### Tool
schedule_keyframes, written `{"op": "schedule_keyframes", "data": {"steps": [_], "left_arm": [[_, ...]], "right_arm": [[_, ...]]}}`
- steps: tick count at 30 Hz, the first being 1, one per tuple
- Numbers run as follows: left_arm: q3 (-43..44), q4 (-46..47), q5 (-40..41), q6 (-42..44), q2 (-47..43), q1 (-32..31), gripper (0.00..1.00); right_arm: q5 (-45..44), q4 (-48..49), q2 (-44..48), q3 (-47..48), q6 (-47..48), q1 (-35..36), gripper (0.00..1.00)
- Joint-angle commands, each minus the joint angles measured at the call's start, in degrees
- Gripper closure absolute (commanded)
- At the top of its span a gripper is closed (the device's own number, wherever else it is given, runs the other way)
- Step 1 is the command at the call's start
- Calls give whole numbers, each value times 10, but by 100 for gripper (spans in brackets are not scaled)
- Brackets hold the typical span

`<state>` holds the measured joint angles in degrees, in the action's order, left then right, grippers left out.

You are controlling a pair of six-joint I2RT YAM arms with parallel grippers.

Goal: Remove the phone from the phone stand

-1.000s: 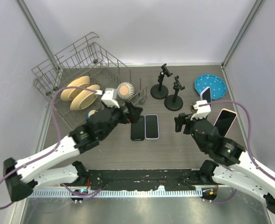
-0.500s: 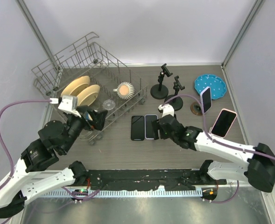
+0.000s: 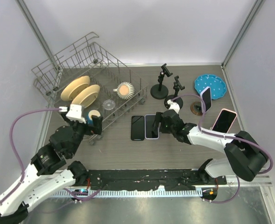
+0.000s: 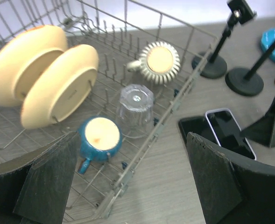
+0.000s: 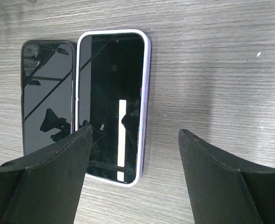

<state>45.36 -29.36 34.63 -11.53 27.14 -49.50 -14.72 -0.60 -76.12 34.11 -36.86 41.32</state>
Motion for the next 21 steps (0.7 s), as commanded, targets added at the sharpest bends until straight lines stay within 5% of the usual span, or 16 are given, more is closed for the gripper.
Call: {"op": "schedule_keyframes", "data": {"steps": [1,7,21], "left_arm": [[-18,58,-46,0,-42,67,0],[-38,70,-165,-43,-53,210,0],[-38,69,-170,-39,-59,224,0]], "right_arm": [[29,101,-32,-6,-37,-9,20],[44,120,-82,10,-32,-11,20],[134,118,-113,32,-15,-5,21]]}}
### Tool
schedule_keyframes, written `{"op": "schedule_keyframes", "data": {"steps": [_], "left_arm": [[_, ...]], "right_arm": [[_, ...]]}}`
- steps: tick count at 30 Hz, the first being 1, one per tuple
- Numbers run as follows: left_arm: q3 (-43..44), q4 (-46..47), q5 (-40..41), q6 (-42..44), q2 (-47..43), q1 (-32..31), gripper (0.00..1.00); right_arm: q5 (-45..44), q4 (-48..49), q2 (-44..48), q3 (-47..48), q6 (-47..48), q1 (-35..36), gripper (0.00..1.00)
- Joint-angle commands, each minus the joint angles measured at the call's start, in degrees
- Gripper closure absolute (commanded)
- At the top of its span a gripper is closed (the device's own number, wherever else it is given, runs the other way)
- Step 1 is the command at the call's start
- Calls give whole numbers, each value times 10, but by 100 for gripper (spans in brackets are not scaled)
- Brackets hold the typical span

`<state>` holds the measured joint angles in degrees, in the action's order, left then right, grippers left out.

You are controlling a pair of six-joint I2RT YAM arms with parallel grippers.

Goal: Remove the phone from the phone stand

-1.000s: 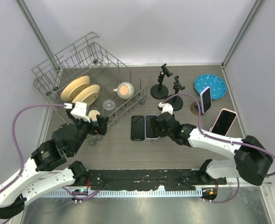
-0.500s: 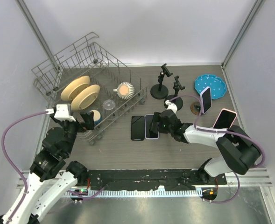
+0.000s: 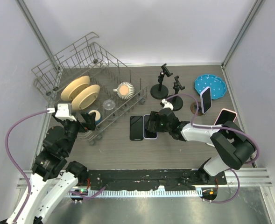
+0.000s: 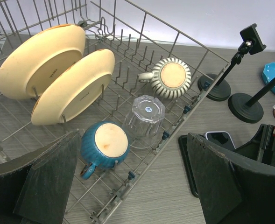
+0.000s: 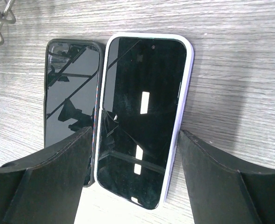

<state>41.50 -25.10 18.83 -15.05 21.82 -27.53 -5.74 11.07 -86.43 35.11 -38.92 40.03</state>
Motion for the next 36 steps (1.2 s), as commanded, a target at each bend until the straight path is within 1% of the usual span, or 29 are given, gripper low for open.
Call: {"op": "schedule_keyframes", "data": {"steps": [1,3,6,7,11,14,15,17,18,21,22,24,25,28,31,32,36], "left_arm": [[1,27,-12,-4,-6,5,0],[0,25,-12,-2,-6,5,0],[-1,25,-12,-2,-7,4,0],[-2,23,-12,-2,-8,5,0],[-1,24,-13,-2,-11,5,0],[-2,24,-14,-2,-14,5,0],[-3,24,-15,-1,-15,5,0],[-3,24,-16,-2,-19,5,0],[-3,24,-17,-2,-19,5,0],[-4,24,-17,-2,-23,5,0],[-5,24,-18,-2,-24,5,0],[-5,23,-20,-2,-28,5,0],[-5,23,-20,-2,-28,5,0],[-5,23,-20,-2,-32,5,0],[-8,24,-20,-1,-35,5,0],[-9,24,-20,-2,-37,5,0],[-10,25,-18,1,-41,5,0]], "right_arm": [[38,-10,-8,28,12,9,21],[22,-26,-2,33,19,8,21],[-11,-63,32,42,45,8,21],[-18,-90,42,50,59,8,21],[-64,-177,113,79,102,8,20],[-115,-244,155,109,133,7,20],[-142,-271,186,123,141,2,19],[-163,-296,215,137,158,-5,18],[-184,-320,244,153,163,-15,18],[-226,-359,291,184,181,-35,13],[-265,-369,300,191,183,-57,8],[-294,-392,309,216,187,-82,3],[-312,-399,310,224,187,-111,2],[-347,-405,297,247,188,-156,2],[-350,-404,262,269,187,-188,2],[-349,-401,254,273,187,-211,2],[-339,-363,204,284,182,-259,4]]}}
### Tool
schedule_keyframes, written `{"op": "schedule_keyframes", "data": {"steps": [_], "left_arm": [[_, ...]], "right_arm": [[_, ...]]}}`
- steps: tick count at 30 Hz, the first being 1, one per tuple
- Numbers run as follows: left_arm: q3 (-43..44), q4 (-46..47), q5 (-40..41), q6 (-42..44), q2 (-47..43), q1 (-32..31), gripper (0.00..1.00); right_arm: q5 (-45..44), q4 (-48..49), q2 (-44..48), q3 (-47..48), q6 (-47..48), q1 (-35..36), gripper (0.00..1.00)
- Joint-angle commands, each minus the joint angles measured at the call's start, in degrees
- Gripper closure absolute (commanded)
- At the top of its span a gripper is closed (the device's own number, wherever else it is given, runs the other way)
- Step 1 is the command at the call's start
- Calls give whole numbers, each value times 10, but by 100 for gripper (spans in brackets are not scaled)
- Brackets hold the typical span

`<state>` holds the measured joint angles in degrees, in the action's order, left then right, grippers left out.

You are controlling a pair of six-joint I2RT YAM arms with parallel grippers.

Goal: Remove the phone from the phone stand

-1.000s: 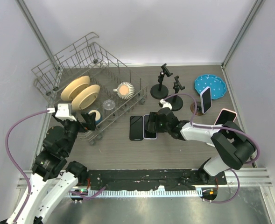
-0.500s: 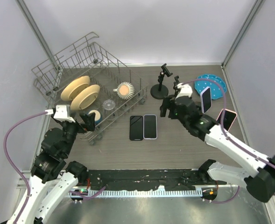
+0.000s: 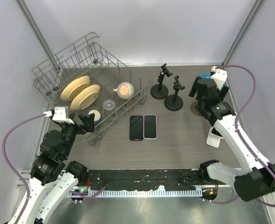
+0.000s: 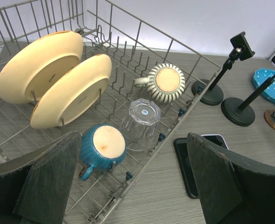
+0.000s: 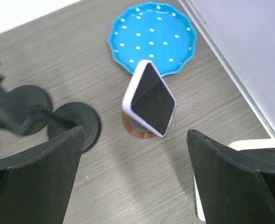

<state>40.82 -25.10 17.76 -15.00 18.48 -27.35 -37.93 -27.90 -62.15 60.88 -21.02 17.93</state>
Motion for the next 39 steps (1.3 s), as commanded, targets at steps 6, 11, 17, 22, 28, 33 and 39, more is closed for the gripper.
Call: {"op": "schedule_keyframes", "data": {"steps": [6,11,17,22,28,33,39], "left_arm": [[-7,26,-14,0,-13,1,0],[-8,27,-12,1,-13,0,1],[-9,27,-17,1,-15,-2,1],[-9,27,-15,1,-18,-1,1],[-10,27,-17,0,-19,-2,1],[-10,27,-17,1,-18,-2,1],[-10,27,-17,0,-18,-2,1]], "right_arm": [[-28,57,-131,55,-1,-67,18],[-27,89,-174,64,2,-71,28],[-35,91,-220,78,4,-79,34],[-43,92,-243,74,4,-85,40],[-46,91,-241,71,12,-87,49],[-39,87,-218,66,19,-87,68],[-41,73,-187,73,26,-87,89]]}}
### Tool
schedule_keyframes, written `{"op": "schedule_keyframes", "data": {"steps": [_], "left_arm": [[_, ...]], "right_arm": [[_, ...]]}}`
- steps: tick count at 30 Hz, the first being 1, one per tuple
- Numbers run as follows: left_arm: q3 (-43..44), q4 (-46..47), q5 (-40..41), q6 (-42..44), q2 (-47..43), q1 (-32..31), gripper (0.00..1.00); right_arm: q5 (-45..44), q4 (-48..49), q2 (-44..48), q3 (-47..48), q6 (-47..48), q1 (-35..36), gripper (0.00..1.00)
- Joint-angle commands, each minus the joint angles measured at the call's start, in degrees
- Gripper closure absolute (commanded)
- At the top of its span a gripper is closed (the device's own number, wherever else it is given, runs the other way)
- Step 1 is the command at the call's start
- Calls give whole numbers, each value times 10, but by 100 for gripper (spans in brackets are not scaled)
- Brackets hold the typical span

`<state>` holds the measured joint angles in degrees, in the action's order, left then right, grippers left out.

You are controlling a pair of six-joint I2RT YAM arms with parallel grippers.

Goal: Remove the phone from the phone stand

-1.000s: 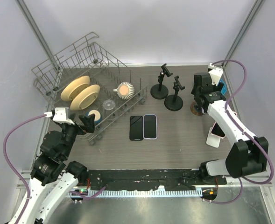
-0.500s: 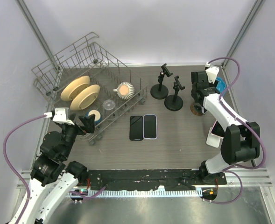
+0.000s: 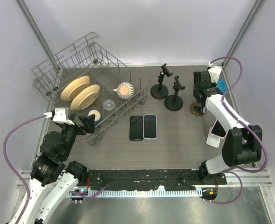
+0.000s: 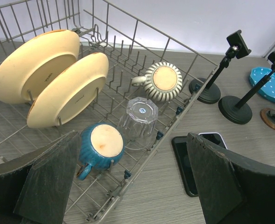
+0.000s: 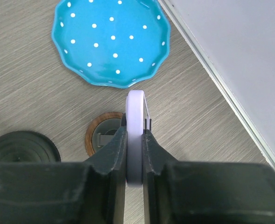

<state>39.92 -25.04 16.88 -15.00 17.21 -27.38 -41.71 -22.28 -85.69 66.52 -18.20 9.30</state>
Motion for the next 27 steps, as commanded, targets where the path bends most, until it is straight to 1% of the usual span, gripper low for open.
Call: {"op": "schedule_keyframes", "data": {"steps": [1,4,13,17,20,21,23,24,26,27], "left_arm": [[-1,27,-8,1,-6,-2,1],[-1,27,-8,1,-7,-2,1],[-2,27,-7,0,-7,-1,1],[-2,27,-7,2,-6,-1,1],[-1,27,-7,2,-6,-1,1],[-2,27,-7,2,-4,-1,1],[-2,27,-7,2,-5,-1,1],[-2,28,-7,1,-4,-1,1],[-3,27,-6,2,-4,-1,1],[-3,27,-6,2,-5,-1,1]], "right_arm": [[-4,14,53,20,-1,-1,93],[-4,1,68,29,4,-1,99],[14,-53,130,68,11,4,99],[38,-96,160,83,18,32,99],[22,-147,163,97,20,88,99],[-11,-160,159,99,18,132,99],[-34,-208,151,109,12,170,99],[-48,-226,138,113,-5,205,99],[-62,-278,124,120,-32,240,99],[-80,-309,110,122,-40,271,99]]}}
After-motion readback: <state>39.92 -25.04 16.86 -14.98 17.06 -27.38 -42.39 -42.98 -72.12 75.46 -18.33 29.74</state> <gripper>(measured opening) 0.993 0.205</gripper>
